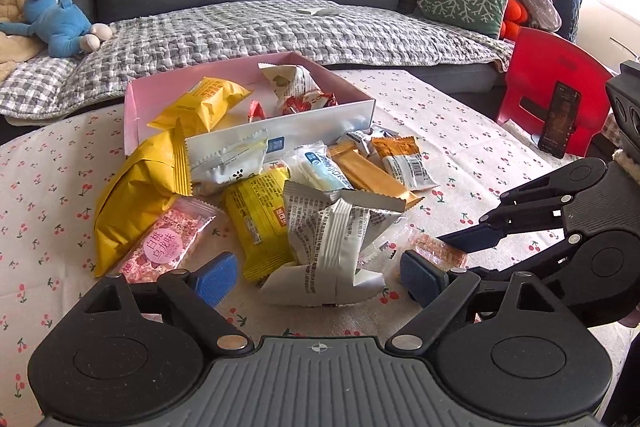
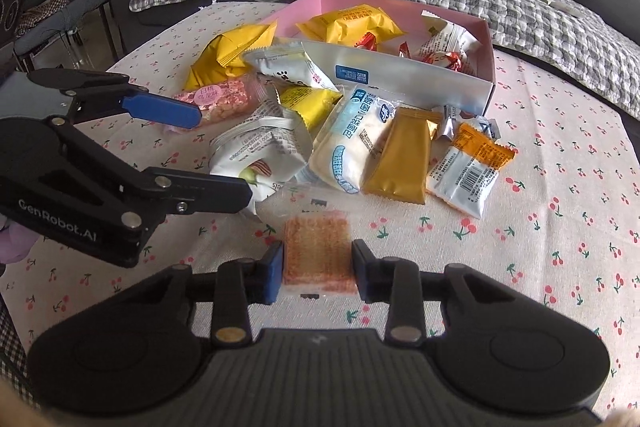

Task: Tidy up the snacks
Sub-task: 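Grasp the pink wafer pack with the right gripper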

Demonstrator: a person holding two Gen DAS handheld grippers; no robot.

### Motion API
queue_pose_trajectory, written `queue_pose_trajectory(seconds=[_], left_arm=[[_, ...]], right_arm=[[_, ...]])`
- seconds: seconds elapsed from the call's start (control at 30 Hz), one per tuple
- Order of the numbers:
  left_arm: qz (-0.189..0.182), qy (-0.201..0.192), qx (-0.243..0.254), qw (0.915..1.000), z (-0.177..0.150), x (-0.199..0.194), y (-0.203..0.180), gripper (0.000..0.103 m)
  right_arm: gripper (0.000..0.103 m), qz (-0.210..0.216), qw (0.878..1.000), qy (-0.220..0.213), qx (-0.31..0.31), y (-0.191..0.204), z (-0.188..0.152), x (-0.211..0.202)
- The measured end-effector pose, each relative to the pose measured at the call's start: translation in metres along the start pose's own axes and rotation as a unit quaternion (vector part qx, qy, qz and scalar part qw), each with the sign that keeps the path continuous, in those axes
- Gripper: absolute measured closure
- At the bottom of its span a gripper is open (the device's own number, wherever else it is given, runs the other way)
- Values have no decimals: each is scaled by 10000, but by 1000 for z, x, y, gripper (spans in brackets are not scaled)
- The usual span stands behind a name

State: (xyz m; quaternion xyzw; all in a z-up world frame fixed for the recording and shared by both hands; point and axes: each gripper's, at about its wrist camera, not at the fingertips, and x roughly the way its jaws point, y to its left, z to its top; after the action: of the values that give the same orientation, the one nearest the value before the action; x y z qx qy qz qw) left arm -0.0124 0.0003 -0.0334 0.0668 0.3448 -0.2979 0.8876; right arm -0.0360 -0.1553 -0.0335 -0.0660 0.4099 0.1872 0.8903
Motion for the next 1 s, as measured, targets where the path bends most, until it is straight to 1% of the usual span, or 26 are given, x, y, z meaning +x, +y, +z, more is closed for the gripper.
queue_pose_trajectory(seconds=[0.03, 0.07, 0.13, 0.2, 0.3, 0.33, 0.37, 0.63, 0.77, 0.8, 0.83, 1.0], left_arm=[[-19, 20, 21, 10000, 1, 2, -2, 22], [-32, 41, 44, 10000, 2, 4, -4, 25], [-43, 94, 83, 9999, 4, 8, -7, 38], [38, 173, 116, 9998, 5, 12, -9, 43], [78, 256, 95, 9996, 8, 17, -9, 46], [102, 277, 98, 9995, 9, 18, -9, 50], [140, 295, 111, 9994, 10, 19, -9, 53], [215, 543, 59, 9983, 13, 31, -10, 53], [244, 571, -2, 9981, 13, 35, -9, 54], [244, 569, -11, 9981, 14, 35, -9, 56], [251, 562, -17, 9981, 14, 34, -9, 60], [163, 655, -167, 9976, 16, 28, -6, 61]], right_arm=[[71, -8, 10000, 19, 17, -1, 1, 0], [71, -28, 10000, 35, 25, -2, 1, -1], [71, -130, 9999, 56, 50, -5, 1, -2], [71, -184, 9997, 69, 117, -10, 1, -2], [71, -292, 9993, 89, 228, -16, 1, -2], [71, -321, 9991, 93, 263, -17, 2, -2], [71, -341, 9989, 95, 296, -19, 2, -3], [71, -392, 9982, 129, 426, -26, 3, -2], [71, -415, 9981, 131, 431, -26, 3, -1], [71, -415, 9981, 131, 432, -26, 3, -2], [71, -411, 9981, 130, 439, -27, 3, -2], [71, -387, 9976, 99, 560, -30, 5, -4]])
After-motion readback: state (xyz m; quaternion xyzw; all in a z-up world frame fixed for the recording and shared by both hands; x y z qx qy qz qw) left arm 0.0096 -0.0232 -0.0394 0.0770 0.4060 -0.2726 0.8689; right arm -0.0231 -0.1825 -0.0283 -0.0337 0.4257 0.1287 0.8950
